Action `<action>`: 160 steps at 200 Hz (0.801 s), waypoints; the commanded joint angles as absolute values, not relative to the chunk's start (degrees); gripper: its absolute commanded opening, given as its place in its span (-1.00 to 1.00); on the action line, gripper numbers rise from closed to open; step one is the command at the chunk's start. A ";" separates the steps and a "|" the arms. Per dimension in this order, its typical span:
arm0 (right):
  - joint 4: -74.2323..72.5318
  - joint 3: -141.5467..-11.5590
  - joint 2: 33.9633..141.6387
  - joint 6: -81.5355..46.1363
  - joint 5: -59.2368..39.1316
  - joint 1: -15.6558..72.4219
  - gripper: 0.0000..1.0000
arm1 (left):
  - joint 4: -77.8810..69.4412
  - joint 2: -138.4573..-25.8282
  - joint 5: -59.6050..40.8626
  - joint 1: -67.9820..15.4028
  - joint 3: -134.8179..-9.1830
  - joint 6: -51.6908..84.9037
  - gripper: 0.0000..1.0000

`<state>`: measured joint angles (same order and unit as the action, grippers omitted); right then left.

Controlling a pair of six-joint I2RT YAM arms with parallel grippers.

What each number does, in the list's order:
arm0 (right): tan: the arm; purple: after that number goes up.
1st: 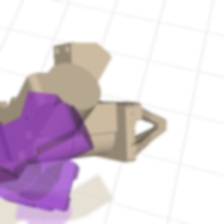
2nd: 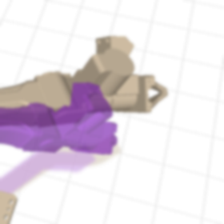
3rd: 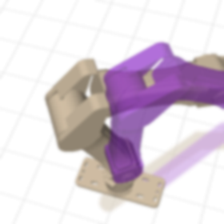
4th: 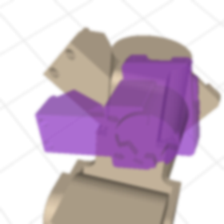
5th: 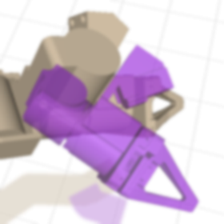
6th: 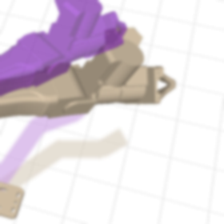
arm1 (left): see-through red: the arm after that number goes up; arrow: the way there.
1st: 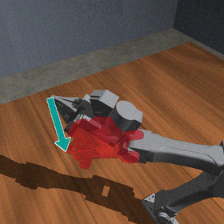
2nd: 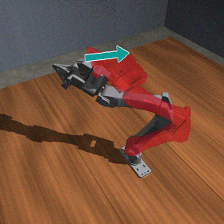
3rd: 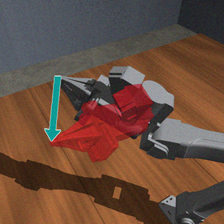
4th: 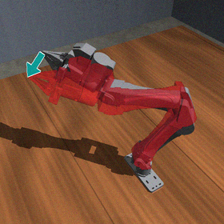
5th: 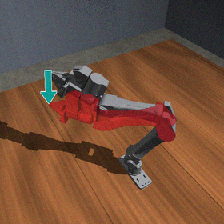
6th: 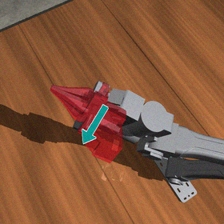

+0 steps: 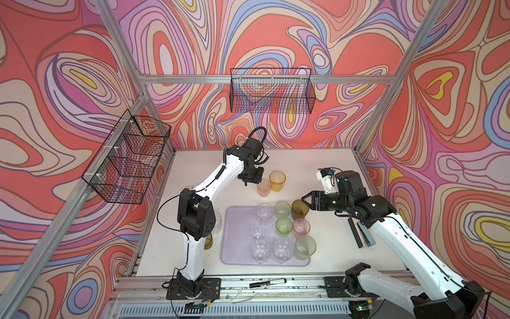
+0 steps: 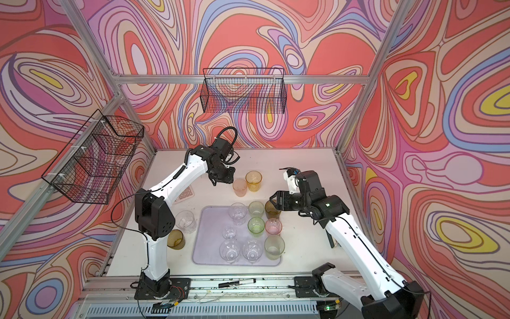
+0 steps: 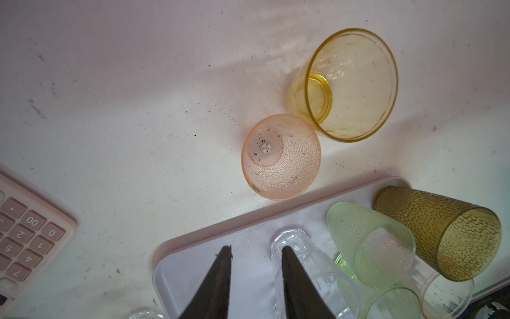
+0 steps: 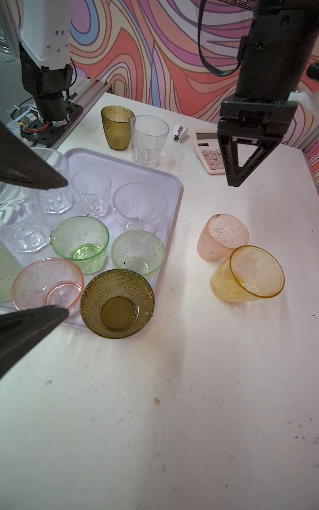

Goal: Place the glasses into the tray
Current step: 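Raise the left gripper and move it over the pink textured cup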

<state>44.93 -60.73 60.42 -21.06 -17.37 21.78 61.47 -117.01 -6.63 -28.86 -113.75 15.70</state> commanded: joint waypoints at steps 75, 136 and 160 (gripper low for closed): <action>46.23 -61.20 59.41 -20.44 -16.61 21.57 0.40 | 61.01 -123.20 -6.67 -27.91 -117.86 16.96 -0.30; 45.85 -60.89 59.41 -20.48 -16.88 21.59 0.40 | 59.84 -125.45 -7.64 -27.33 -118.88 18.01 -0.29; 46.00 -60.87 59.24 -20.47 -16.80 21.57 0.40 | 60.79 -127.04 -7.91 -27.25 -120.76 18.37 -0.29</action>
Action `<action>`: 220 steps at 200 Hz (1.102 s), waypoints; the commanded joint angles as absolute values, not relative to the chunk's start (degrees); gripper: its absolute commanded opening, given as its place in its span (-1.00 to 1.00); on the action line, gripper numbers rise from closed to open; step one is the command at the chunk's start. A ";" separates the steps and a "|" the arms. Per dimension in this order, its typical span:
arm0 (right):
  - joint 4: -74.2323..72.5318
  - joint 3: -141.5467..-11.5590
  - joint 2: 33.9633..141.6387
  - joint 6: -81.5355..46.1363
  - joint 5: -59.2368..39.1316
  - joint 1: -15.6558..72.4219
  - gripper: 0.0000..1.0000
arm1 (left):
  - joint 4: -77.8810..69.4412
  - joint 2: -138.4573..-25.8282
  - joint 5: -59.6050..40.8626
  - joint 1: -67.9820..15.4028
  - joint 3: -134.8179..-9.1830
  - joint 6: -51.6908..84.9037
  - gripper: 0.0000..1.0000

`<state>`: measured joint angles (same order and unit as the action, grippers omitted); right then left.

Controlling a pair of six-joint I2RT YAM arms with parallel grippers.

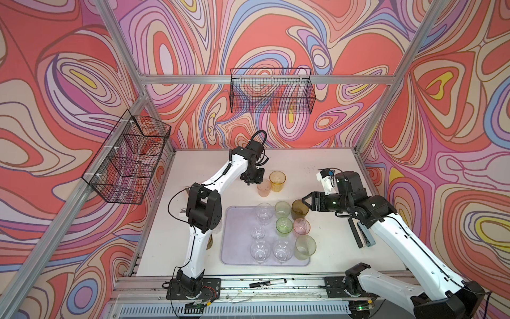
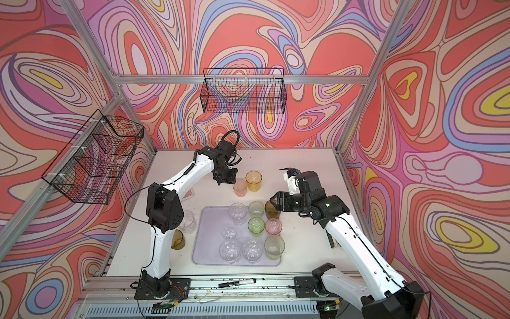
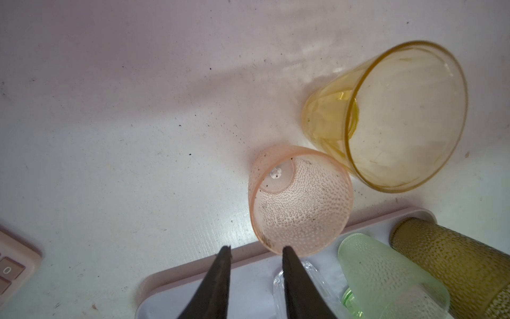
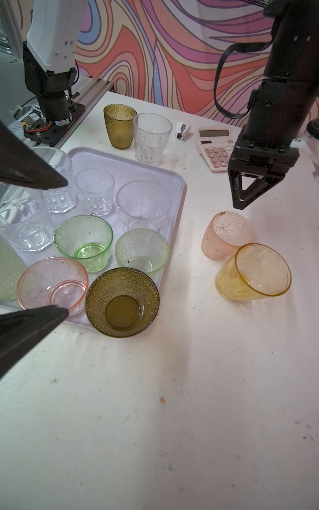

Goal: Place the glasses into the tray
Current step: 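Raise the left gripper and move it over the pink textured cup, then lower the left gripper and close it on the pink cup's rim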

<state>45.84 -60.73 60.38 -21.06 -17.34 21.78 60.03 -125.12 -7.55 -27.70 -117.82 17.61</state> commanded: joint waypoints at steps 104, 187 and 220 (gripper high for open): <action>46.51 -61.21 58.97 -20.30 -16.54 21.57 0.40 | 61.12 -130.86 -6.66 -26.96 -123.51 18.90 -0.35; 46.67 -61.61 59.28 -20.29 -16.55 21.61 0.40 | 61.26 -131.98 -5.90 -26.96 -122.52 18.90 -0.42; 46.63 -61.39 59.27 -20.27 -16.52 21.61 0.40 | 62.13 -132.53 -4.62 -26.98 -122.76 18.68 -0.44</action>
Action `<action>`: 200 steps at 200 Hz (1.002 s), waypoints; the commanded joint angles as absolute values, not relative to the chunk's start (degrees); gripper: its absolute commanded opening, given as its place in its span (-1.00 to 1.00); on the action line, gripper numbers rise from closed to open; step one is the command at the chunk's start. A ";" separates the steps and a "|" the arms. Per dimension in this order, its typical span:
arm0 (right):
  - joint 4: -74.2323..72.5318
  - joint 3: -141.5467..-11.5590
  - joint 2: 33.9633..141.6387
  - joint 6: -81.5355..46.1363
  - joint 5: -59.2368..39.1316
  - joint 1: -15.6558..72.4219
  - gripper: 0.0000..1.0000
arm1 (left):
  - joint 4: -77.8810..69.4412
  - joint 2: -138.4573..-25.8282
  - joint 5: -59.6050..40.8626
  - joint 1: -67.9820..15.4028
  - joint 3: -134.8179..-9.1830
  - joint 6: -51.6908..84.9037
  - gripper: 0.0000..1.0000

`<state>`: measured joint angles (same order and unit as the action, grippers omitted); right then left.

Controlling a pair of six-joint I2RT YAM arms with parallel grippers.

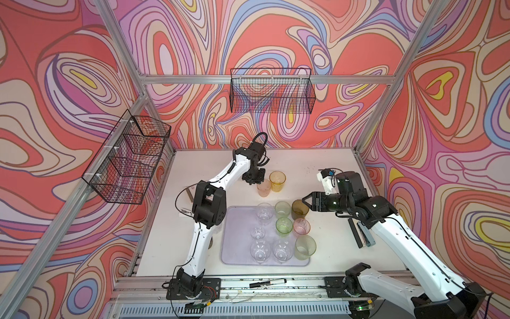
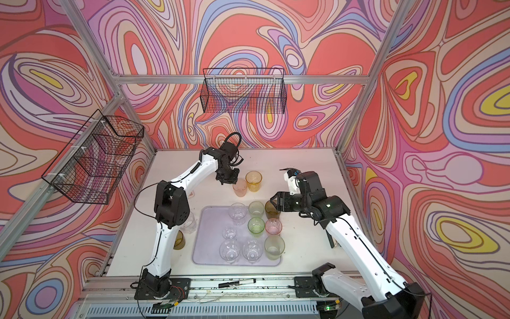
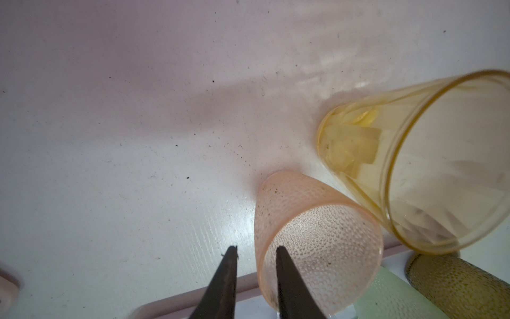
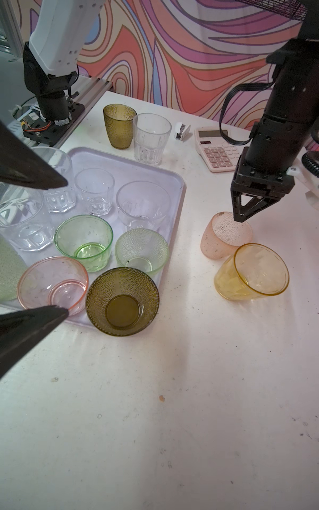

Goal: Place the glasses into the tray
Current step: 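Lower the left gripper and close it on the pink cup's rim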

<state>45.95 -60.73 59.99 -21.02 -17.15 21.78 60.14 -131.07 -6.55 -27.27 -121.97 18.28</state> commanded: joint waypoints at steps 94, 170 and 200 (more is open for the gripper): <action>46.44 -60.95 59.05 -20.25 -16.58 21.57 0.39 | 63.02 -132.93 -4.46 -26.93 -122.78 18.46 -0.62; 46.32 -60.65 58.89 -20.35 -16.53 21.60 0.40 | 63.55 -132.18 -4.05 -26.93 -122.87 18.28 -0.81; 46.32 -60.56 58.71 -20.31 -16.37 21.60 0.39 | 63.60 -131.03 -3.43 -26.90 -122.46 18.24 -0.89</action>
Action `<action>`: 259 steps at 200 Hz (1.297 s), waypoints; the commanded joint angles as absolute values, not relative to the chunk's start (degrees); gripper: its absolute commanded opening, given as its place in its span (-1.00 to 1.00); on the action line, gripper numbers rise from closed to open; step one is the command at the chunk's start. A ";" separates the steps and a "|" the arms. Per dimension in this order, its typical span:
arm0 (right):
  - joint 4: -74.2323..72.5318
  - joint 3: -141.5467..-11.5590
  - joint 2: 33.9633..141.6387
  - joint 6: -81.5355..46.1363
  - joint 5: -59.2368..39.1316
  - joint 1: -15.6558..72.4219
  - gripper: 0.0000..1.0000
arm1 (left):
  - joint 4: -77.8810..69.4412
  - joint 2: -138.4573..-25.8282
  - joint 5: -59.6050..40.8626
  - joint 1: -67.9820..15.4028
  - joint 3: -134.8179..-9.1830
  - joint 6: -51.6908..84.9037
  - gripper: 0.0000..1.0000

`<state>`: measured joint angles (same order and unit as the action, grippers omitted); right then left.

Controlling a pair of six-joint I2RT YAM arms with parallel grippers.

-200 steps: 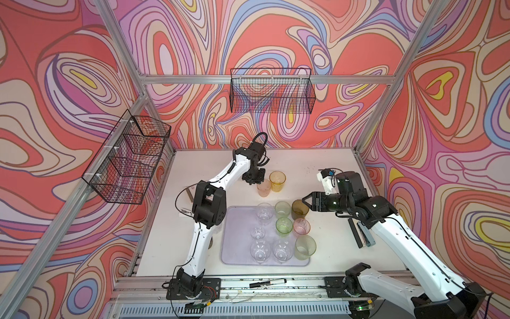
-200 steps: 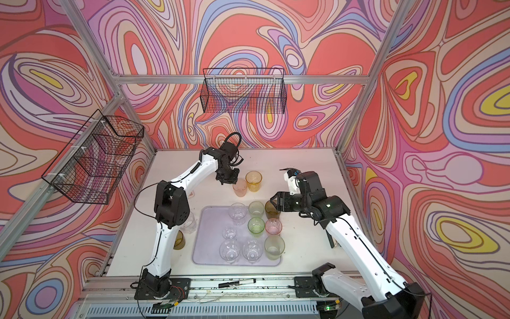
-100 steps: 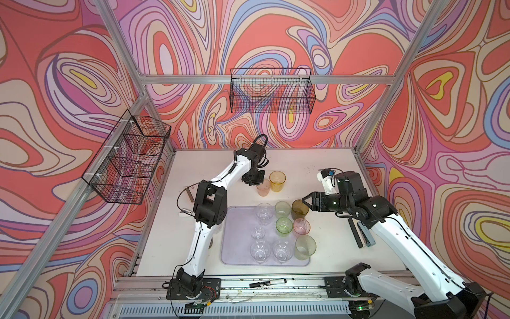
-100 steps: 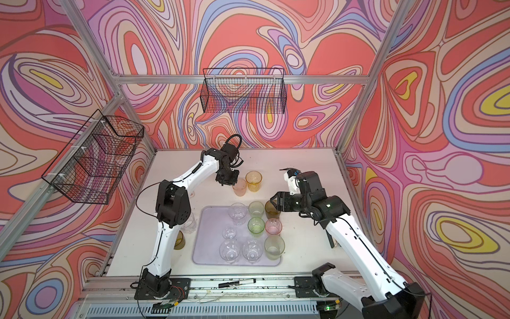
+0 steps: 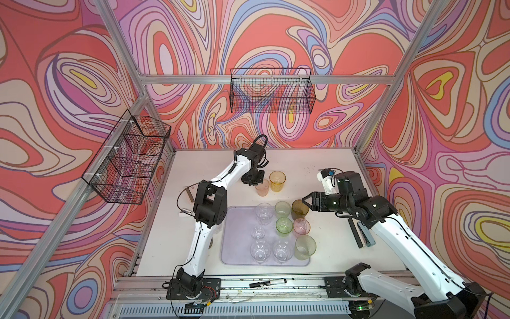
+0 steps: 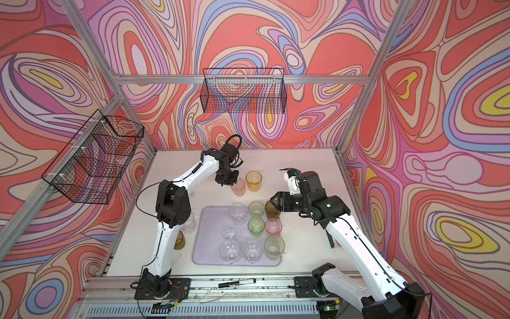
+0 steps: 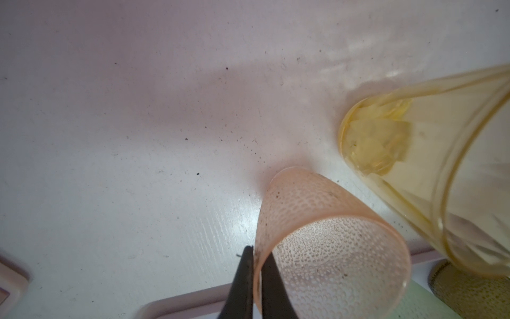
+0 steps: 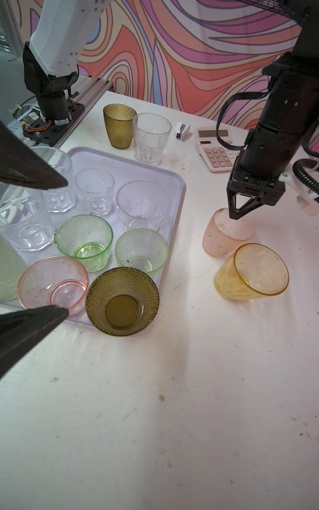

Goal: Place the glasses into the tray
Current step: 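Lower the left gripper and close it on the pink cup's rim, then lift the pink cup and carry it over the tray with the left gripper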

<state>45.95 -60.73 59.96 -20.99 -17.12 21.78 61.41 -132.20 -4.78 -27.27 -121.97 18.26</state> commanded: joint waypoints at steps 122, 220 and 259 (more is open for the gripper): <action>46.76 -61.35 58.55 -20.52 -16.26 21.62 0.40 | 63.29 -122.38 -0.65 -26.58 -117.18 18.92 -1.00; 44.27 -59.78 57.72 -21.96 -16.47 21.62 0.40 | 67.54 -113.20 -0.15 -25.85 -112.45 18.12 -1.00; 44.91 -60.41 58.32 -21.54 -15.91 21.61 0.40 | 68.35 -109.07 -0.04 -25.20 -109.10 17.89 -1.00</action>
<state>45.47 -60.62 58.57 -21.54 -16.71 21.78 65.10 -112.53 -0.97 -25.87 -110.98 18.24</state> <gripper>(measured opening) 0.699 0.078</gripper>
